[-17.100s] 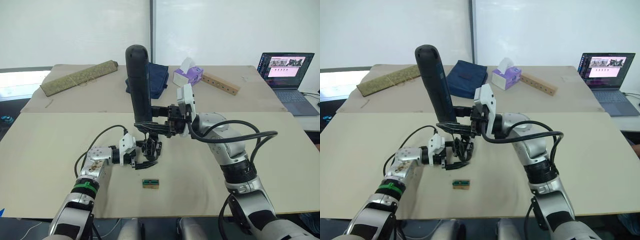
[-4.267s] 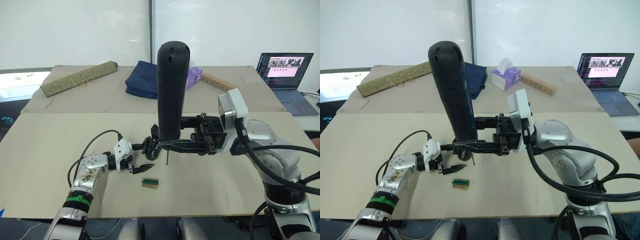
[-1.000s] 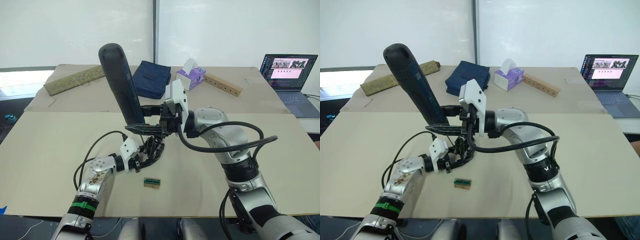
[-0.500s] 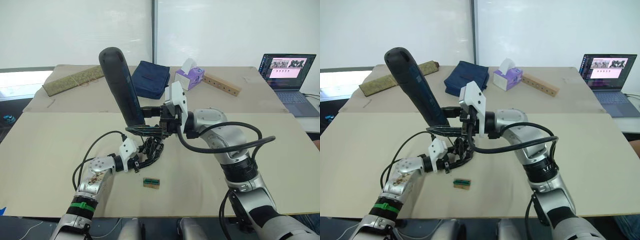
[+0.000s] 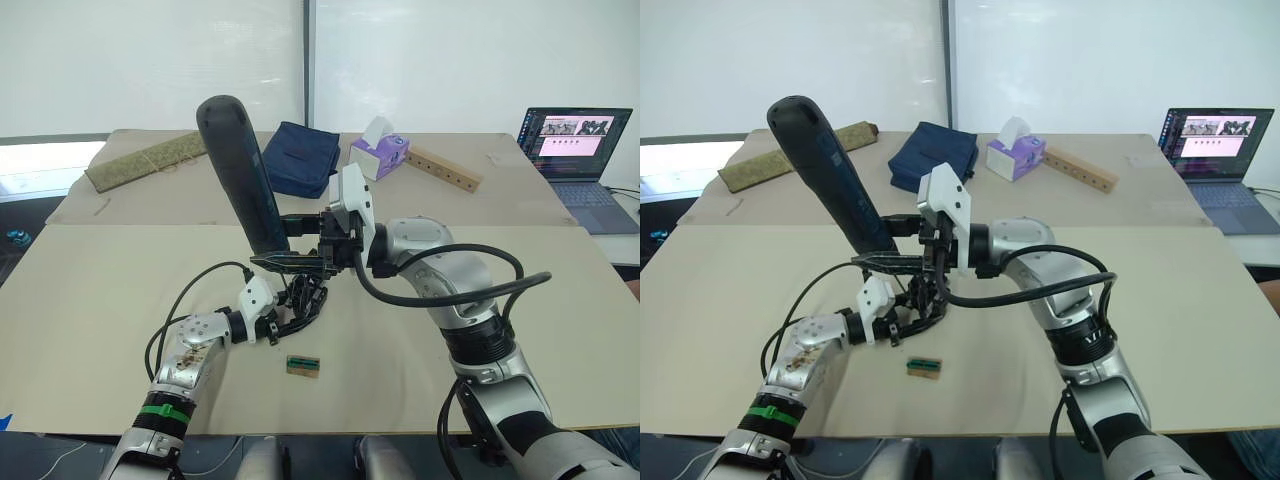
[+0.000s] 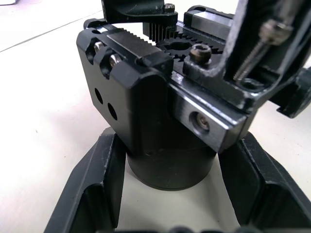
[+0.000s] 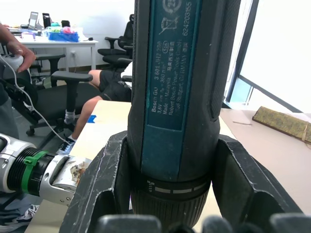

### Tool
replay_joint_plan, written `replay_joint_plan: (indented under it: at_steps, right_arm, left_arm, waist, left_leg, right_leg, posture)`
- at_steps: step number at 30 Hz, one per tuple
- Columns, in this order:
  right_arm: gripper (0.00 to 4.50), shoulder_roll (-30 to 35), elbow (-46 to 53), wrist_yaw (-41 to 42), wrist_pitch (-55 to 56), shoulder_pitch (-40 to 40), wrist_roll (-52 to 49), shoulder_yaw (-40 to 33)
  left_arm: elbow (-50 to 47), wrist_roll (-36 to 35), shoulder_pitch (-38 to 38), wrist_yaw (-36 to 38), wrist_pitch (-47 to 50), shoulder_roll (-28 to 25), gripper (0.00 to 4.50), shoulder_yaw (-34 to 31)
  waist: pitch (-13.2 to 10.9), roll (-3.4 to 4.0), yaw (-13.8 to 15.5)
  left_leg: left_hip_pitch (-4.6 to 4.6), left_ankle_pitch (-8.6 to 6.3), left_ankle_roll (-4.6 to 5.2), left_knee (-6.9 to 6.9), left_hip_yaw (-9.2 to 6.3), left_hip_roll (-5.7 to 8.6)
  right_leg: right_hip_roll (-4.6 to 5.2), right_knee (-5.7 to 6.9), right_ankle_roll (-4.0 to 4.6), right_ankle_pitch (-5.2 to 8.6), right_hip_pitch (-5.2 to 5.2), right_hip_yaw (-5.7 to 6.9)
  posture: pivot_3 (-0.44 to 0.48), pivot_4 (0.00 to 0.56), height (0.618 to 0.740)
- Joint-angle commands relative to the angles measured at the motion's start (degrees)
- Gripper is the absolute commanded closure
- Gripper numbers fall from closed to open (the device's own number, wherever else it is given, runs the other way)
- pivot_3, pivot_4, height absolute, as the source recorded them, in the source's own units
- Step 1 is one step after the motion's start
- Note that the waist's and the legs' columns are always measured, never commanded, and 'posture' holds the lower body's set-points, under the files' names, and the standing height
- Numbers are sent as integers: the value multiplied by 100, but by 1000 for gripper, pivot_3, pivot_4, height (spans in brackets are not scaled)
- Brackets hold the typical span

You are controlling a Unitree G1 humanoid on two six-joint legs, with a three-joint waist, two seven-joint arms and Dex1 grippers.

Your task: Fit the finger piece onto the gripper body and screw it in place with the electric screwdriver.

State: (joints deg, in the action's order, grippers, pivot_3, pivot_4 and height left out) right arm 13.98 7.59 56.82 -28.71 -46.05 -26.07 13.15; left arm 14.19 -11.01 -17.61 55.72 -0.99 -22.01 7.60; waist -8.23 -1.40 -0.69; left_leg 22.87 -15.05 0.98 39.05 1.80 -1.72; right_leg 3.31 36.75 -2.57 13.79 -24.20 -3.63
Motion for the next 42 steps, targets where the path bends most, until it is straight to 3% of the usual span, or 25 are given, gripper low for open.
replay_joint_plan:
  at_steps: [1, 42]
  right_arm:
    - [2568, -57, 246, 27, 44, -157, -212, -133]
    - [2568, -52, 115, -89, -17, -276, -400, -228]
  left_arm:
    - [47, 88, 167, 62, 192, 12, 2238, 214]
    - [134, 96, 170, 58, 149, 61, 2238, 230]
  waist:
    - [0, 0, 0]
    - [0, 0, 2]
  left_leg:
    - [0, 0, 0, 0, 0, 0]
    - [0, 0, 0, 0, -1, -2]
  right_leg:
    - [0, 0, 0, 0, 0, 0]
    - [2, 0, 0, 0, 1, 1]
  posture:
    - [0, 150, 740]
    - [0, 150, 740]
